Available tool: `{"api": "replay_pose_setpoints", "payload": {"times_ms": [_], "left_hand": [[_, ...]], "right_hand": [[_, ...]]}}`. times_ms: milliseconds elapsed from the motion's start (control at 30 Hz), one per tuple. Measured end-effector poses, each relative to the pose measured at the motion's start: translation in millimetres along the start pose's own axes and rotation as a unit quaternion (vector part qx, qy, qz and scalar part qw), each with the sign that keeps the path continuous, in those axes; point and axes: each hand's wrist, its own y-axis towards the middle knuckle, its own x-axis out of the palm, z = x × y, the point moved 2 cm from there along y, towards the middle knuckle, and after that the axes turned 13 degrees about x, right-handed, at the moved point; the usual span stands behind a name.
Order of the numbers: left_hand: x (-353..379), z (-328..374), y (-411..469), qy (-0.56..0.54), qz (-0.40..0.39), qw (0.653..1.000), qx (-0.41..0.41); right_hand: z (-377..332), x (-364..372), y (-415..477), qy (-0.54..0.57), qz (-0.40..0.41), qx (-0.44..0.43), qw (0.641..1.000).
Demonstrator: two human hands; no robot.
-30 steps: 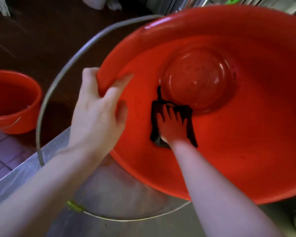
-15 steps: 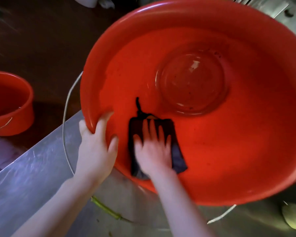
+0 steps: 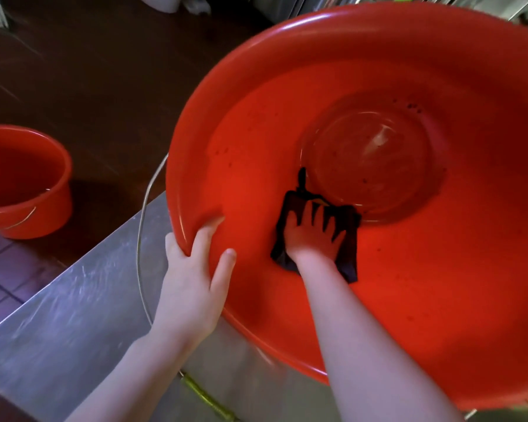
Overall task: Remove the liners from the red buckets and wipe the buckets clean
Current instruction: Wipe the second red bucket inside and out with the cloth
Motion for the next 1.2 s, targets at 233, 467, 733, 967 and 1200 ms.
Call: {"api": "replay_pose_setpoints", "payload": {"times_ms": [233,467,733,967,1200], "left_hand": [[2,2,0,-0.007,0.029,1.000,0.006],[-5,5,-2,-0.029,-0.010,0.999,-0.021],[-50,61,8,0.257,0.005,0.964,0.068],[-94,69,82,0.253,-0.002,0.922,0.294],[-66,24,56,0.151,-0.064,0.957,0.239]], "right_hand": [[5,38,-132,-0.001,0.079,-0.222,0.972],[-13,17,-53,0.030,0.059,-0.081,0.995],[-9,12,0,0.048,0.022,-0.047,0.997],[8,6,-1,-0.017,0.017,-0.069,0.997],[52,-8,9,-0.126,0.090,0.003,0.988]]}}
